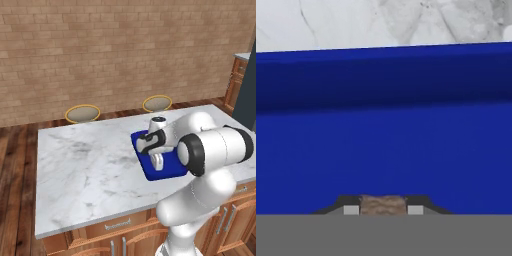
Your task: Take out the milk from the fridge and place it on the tray on the counter. Then take the sugar cube near the tray and place it in the tray.
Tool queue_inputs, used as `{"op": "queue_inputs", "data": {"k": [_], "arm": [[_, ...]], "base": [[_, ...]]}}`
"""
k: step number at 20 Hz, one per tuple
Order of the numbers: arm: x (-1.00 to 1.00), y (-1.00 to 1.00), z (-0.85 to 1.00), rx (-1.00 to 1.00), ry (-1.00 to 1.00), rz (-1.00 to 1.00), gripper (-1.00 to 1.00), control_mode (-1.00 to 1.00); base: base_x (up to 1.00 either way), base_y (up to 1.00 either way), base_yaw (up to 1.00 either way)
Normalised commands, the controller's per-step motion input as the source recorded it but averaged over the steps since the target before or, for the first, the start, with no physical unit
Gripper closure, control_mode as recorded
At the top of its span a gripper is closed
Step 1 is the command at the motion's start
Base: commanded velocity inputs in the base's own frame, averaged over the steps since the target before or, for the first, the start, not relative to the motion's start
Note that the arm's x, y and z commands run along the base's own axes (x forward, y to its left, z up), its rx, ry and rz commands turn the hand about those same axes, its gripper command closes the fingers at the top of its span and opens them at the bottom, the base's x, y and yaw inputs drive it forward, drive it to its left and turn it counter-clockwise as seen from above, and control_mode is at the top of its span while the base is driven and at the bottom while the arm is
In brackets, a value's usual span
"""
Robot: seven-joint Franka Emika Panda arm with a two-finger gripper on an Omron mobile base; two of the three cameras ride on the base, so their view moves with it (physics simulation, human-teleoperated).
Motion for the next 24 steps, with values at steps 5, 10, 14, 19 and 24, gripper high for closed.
{"op": "queue_inputs", "data": {"k": [5, 10, 14, 19, 24], "arm": [[0.12, 0.0, -0.33, 0.0, 0.06, 0.0, 1.0, -1.0], [0.05, 0.0, -0.35, 0.0, 0.08, 0.0, -1.0, -1.0], [0.0, 0.0, -0.06, 0.0, 0.01, 0.0, -1.0, -1.0], [0.0, 0.01, 0.11, 0.0, -0.01, 0.0, -1.0, -1.0], [-0.02, 0.02, 0.48, 0.0, -0.04, 0.0, -1.0, -1.0]], "base": [[0.0, 0.0, 0.0], [0.0, 0.0, 0.0], [0.0, 0.0, 0.0], [0.0, 0.0, 0.0], [0.0, 0.0, 0.0]]}}
